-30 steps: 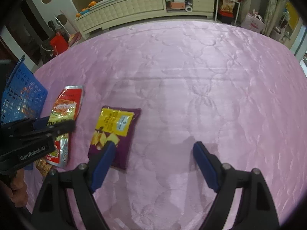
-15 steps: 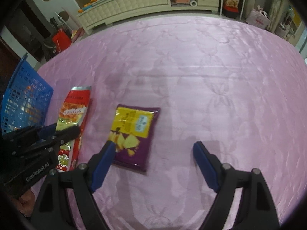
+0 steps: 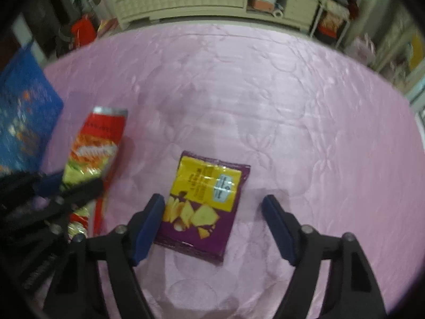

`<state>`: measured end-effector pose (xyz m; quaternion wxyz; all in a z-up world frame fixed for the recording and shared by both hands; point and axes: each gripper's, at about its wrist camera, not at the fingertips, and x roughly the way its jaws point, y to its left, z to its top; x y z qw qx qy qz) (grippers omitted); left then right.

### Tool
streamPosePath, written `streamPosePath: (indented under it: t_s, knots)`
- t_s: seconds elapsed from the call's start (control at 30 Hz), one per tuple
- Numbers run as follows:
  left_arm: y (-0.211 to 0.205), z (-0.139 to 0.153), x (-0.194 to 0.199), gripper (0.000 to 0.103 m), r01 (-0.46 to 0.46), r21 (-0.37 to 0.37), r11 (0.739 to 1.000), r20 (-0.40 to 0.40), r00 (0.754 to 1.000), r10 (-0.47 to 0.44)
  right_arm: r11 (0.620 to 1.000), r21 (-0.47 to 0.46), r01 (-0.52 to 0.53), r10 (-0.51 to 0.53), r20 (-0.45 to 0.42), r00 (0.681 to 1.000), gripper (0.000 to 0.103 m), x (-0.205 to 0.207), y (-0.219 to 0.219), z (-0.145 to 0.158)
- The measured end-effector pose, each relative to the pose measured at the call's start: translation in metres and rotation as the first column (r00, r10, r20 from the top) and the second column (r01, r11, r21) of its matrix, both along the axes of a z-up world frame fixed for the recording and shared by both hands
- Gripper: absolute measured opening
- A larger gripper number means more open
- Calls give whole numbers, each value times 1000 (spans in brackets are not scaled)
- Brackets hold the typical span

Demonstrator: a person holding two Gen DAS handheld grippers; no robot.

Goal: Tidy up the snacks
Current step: 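Lower the left gripper onto the red-and-silver snack bag and close it, then close the right gripper on the purple-and-yellow chip bag while the left gripper holds its bag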

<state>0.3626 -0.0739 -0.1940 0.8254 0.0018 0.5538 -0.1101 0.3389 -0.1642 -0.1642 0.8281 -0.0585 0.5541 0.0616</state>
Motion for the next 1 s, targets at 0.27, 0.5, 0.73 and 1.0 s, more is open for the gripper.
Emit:
streamPosePath:
  t_s: [0.27, 0.5, 0.73, 1.0]
  knots:
    - [4, 7, -7, 20, 9, -28, 1000, -13, 1000, -10, 999, -4, -46, 46, 74, 996, 57, -13, 10, -2]
    - [-3, 37, -32, 20, 10, -37, 999, 21, 1000, -9, 997, 64, -51, 44, 101, 994, 57, -40, -4, 27]
    - [-8, 91, -75, 19, 17, -41, 999, 96, 995, -13, 994, 94, -56, 40, 168, 985, 57, -70, -12, 80]
    - [10, 154, -126, 18, 16, -54, 998, 194, 981, -5, 989, 111, -100, 70, 245, 967, 57, -113, 5, 137]
